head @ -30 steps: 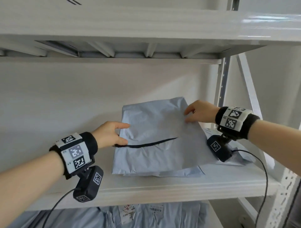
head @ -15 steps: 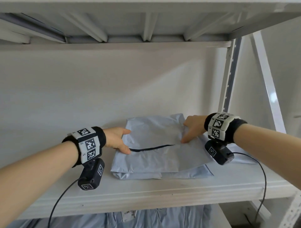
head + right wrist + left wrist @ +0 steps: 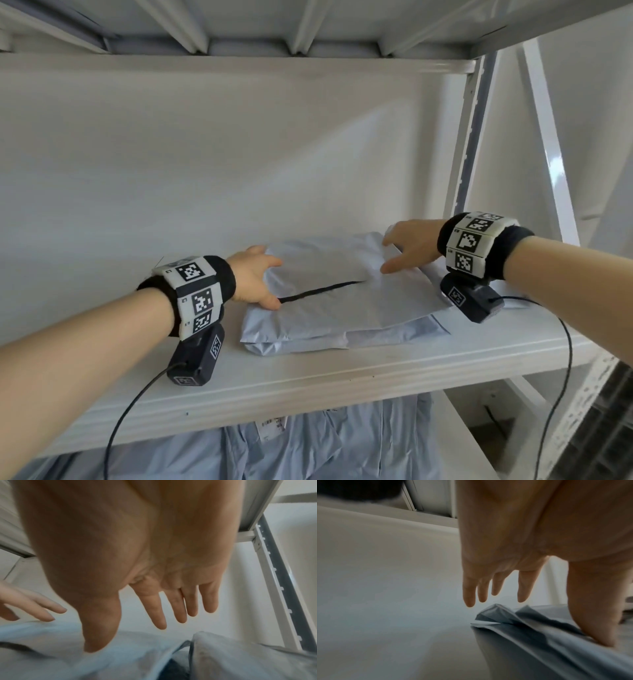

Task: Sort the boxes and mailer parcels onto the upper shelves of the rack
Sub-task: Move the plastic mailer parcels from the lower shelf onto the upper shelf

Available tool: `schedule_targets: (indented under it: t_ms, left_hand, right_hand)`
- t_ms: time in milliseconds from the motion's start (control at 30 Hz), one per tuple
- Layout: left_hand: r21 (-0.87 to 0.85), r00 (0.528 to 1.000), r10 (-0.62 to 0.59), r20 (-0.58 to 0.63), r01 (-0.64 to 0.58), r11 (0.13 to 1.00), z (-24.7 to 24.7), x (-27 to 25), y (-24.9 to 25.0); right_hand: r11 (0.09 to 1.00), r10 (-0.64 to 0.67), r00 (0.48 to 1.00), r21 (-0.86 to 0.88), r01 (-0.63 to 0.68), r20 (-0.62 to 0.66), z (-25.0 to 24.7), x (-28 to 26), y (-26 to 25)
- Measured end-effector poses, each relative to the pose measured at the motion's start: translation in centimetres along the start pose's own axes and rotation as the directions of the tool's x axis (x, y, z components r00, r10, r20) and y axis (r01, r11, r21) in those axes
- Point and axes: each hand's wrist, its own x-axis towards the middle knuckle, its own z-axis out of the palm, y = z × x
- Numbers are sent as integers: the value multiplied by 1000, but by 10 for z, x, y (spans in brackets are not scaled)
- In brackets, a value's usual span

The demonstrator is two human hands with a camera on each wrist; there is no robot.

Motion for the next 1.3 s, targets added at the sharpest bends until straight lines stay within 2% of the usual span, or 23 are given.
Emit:
schedule_targets:
  t_ms: [133,233,333,400,467,567,633,700,800,933,1000,1100,1200,1300]
  left_hand:
    - [-49,978,159,-135,-166,985,-6,-24,10]
    - [-161,917,292,-270,-342,926,-6,-49,18]
    - [-274,852,392,-346,-492,826,4,-78,29]
    - [-333,825,462,-327,-558,760,19,-94,36]
    - [-357,807,534,-253,-591,723,39,-106,40]
    - [-406,788,604,-116,-593,696,81,-113,43]
    - [-446,791,610,-44,-562,697,116,-112,41]
    - [-492,813,582,22,-498,714,156,-106,35]
    - [-537,870,486,82,-372,757,216,-91,21]
    - [-588,961,256,110,-145,796,283,-67,-7]
    - [-566,984,131,119,-41,823,308,-59,-21]
    - [-509,993,-27,113,81,857,335,-49,-39]
    - [-520,982,-183,54,184,834,347,-42,-52]
    - [-561,958,-279,74,271,782,356,-37,-59]
  right_hand:
    - [996,-89,989,4,90,-117,-12,-31,-10]
    - [989,-141,958,2,146,-251,-22,-61,-20]
    - [973,-218,896,-15,230,-386,-29,-91,-32]
    - [956,-264,849,-6,294,-458,-30,-113,-42]
    - [936,-304,799,-8,351,-519,-26,-133,-53]
    - [902,-345,734,10,432,-584,-10,-161,-70]
    - [877,-369,702,22,480,-609,9,-174,-80]
    - [849,-389,673,40,528,-628,34,-182,-88]
    - [800,-413,669,105,591,-617,78,-187,-100]
    - [750,-429,690,196,632,-583,146,-179,-112]
    - [733,-413,721,266,626,-556,185,-169,-117]
    - [699,-368,789,414,584,-492,244,-144,-127]
    - [672,-294,876,568,474,-383,293,-111,-138]
    - [691,-246,938,634,346,-243,328,-73,-148]
